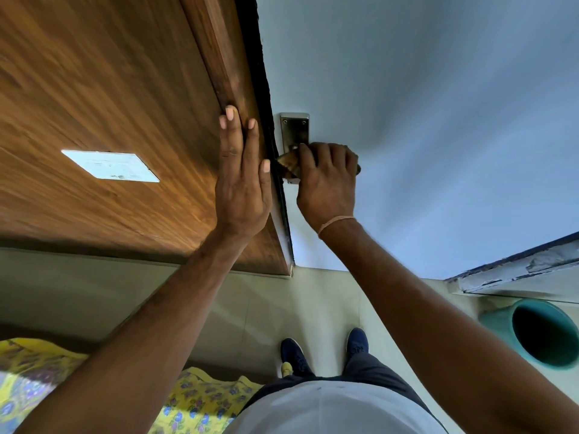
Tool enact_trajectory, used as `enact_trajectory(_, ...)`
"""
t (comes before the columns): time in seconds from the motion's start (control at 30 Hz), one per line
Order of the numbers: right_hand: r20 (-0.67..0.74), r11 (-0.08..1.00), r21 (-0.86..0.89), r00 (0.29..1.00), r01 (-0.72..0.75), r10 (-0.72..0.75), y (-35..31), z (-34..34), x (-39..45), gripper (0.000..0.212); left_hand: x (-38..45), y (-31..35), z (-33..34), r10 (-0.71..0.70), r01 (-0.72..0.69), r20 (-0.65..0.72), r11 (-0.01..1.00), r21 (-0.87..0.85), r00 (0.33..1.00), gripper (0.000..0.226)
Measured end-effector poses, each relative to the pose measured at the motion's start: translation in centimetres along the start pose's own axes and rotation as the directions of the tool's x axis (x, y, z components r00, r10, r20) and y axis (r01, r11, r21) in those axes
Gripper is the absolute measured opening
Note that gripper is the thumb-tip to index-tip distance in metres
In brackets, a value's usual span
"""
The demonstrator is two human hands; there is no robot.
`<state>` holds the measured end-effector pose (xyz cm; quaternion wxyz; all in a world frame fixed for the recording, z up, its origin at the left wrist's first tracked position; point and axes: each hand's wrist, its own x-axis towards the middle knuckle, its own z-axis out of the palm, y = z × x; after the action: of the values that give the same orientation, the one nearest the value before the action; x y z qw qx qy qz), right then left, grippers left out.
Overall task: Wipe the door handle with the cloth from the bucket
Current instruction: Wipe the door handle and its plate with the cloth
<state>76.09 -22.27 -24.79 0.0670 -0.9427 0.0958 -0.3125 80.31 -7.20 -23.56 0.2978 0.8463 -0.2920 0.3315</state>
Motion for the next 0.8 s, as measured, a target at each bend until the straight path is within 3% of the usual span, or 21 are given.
enact_trajectory(0.13, 0.014, 0.997, 0.026, 0.997, 0.072, -0.073, 0.7, 0.3, -0.2, 0.04, 0.0, 0.1, 0.0, -0.003, 0.003, 0.011, 1.0, -0.002, 1.0, 0.056)
enact_trajectory(0.2, 0.001, 0.997, 0.07, 0.999, 0.04, -0.041, 2.4, 0.0, -0.4, 0.038, -0.1, 0.1, 0.1, -0.007, 0.007, 0.015, 1.0, -0.003, 1.0, 0.056)
enact_trajectory(0.3, 0.011, 0.956, 0.21, 0.978, -0.205, 0.207, 4.3, -0.5, -1.4, 0.038, 0.0, 0.0, 0.2, -0.006, 0.006, 0.005, 1.0, -0.002, 1.0, 0.054)
enact_trajectory(0.37, 0.065, 0.836, 0.415, 0.929, -0.358, 0.365, 4.5, -0.3, -1.7, 0.039, 0.0, 0.1, 0.3, -0.01, 0.01, -0.001, 1.0, 0.002, 1.0, 0.054)
enact_trajectory(0.4, 0.12, 0.709, 0.55, 0.882, -0.441, 0.456, 4.3, -0.4, -1.4, 0.04, 0.0, 0.2, 0.3, -0.011, 0.011, -0.001, 1.0, 0.003, 1.0, 0.054)
enact_trajectory(0.47, 0.337, 0.228, 0.778, 0.695, -0.585, 0.635, 4.1, -0.7, -0.3, 0.042, 0.0, 0.3, 0.3, -0.014, 0.014, 0.001, 1.0, -0.006, 1.0, 0.056)
enact_trajectory(0.53, 0.572, -0.269, 0.797, 0.532, -0.541, 0.624, 3.9, -1.0, 0.1, 0.042, 0.1, 0.4, 0.1, -0.012, 0.012, 0.005, 1.0, -0.013, 1.0, 0.057)
enact_trajectory(0.57, 0.658, -0.437, 0.747, 0.47, -0.501, 0.588, 3.7, -0.9, 0.0, 0.041, 0.1, 0.4, -0.1, -0.006, 0.006, 0.006, 1.0, -0.013, 1.0, 0.057)
enact_trajectory(0.67, 0.831, -0.751, 0.543, 0.369, -0.376, 0.417, 2.3, -0.6, -0.3, 0.042, 0.2, 0.4, -0.3, 0.005, -0.005, 0.008, 1.0, -0.017, 1.0, 0.058)
enact_trajectory(0.8, 0.901, -0.883, 0.36, 0.358, -0.302, 0.245, -0.6, -0.5, 0.5, 0.043, 0.1, 0.5, -0.5, -0.004, 0.004, 0.01, 1.0, -0.002, 1.0, 0.058)
